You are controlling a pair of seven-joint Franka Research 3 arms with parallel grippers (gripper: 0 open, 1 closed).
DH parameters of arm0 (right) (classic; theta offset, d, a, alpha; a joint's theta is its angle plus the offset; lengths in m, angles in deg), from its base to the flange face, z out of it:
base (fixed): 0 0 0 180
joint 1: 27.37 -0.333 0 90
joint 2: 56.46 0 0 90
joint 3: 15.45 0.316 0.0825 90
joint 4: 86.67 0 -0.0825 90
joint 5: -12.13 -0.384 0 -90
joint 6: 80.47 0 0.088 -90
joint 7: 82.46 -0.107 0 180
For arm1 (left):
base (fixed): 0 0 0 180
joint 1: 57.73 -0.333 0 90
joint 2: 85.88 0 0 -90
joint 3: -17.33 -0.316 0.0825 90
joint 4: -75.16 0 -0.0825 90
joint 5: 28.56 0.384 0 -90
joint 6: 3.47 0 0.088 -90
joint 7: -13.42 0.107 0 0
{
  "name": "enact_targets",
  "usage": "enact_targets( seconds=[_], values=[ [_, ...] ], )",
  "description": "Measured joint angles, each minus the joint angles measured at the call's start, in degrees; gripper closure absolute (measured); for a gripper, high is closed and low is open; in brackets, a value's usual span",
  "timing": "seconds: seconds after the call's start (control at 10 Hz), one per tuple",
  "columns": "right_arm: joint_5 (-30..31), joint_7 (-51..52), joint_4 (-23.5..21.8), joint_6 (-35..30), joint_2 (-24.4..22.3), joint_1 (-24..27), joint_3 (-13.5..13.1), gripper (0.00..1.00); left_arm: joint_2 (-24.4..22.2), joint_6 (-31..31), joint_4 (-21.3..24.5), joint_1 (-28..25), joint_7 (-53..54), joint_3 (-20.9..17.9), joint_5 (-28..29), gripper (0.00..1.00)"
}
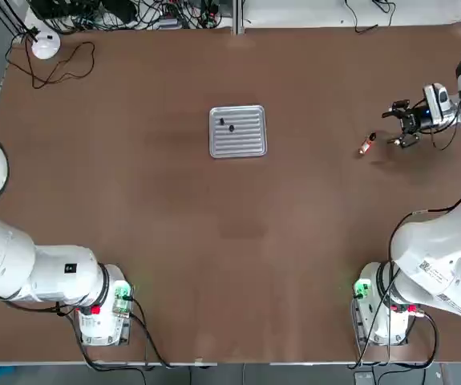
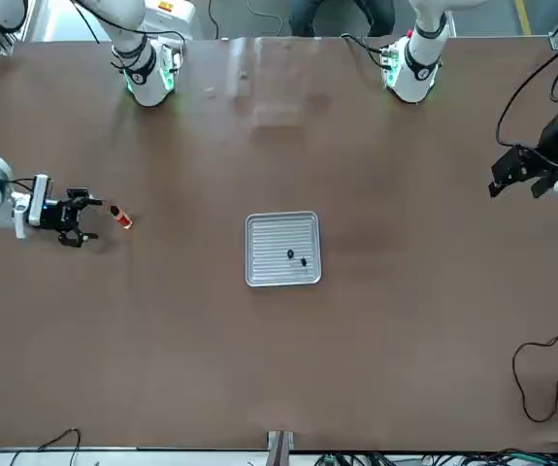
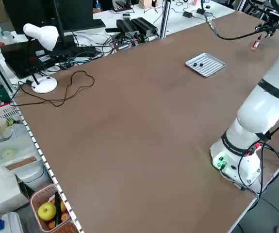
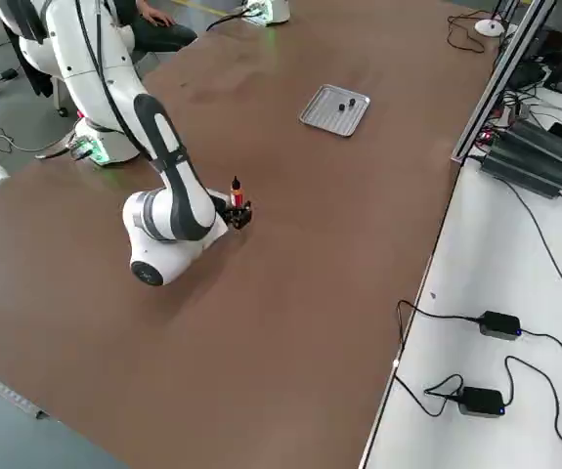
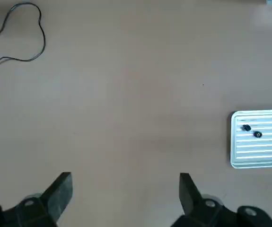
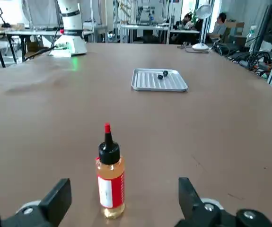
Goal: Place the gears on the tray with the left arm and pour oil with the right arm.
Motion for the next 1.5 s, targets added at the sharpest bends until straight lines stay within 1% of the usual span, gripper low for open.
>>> enact_targets(
  seconds=[0.3,0.6,0.8,0.9,1.0,1.1,1.3,1.4,1.5],
  values=[
    [4.5,-3.5,1.5,0.0,-5.4,0.1,-0.8,0.0,0.0,0.0,-0.2,-0.2,-0.4,-0.1,0.0,0.0],
    [9.3,-15.3,1.9,-0.1,-13.4,-0.4,-0.5,0.0,0.0,0.0,-0.4,-0.2,-0.4,-0.1,0.0,0.0],
    [10.3,-24.1,2.3,-0.3,-18.9,-3.3,-0.2,0.0,0.0,0.0,-0.4,-0.2,-0.4,-0.1,0.0,0.0],
    [10.4,-28.1,2.8,-0.4,-20.8,-4.9,0.0,0.0,0.0,0.0,-0.5,-0.2,-0.4,-0.1,0.1,0.0],
    [10.5,-31.2,4.3,-0.7,-21.6,-6.1,0.1,0.0,0.0,-0.1,-0.7,-0.2,-0.3,-0.1,1.1,0.0],
    [10.9,-34.0,6.8,-1.6,-21.8,-6.9,0.1,0.0,0.0,-0.1,-0.9,-0.2,-0.3,0.0,2.2,0.0],
    [14.4,-41.0,13.0,-3.1,-22.2,-9.4,0.2,0.0,0.0,-0.1,-1.2,-0.1,-0.3,0.0,2.7,0.0],
    [15.7,-45.1,14.7,-3.1,-23.0,-11.4,0.2,0.0,0.0,-0.1,-1.2,-0.1,-0.3,0.0,2.7,0.0],
    [17.7,-49.4,15.5,-2.9,-24.1,-13.7,0.3,0.0,0.0,-0.1,-1.3,-0.1,-0.3,0.0,2.7,0.0]
  ],
)
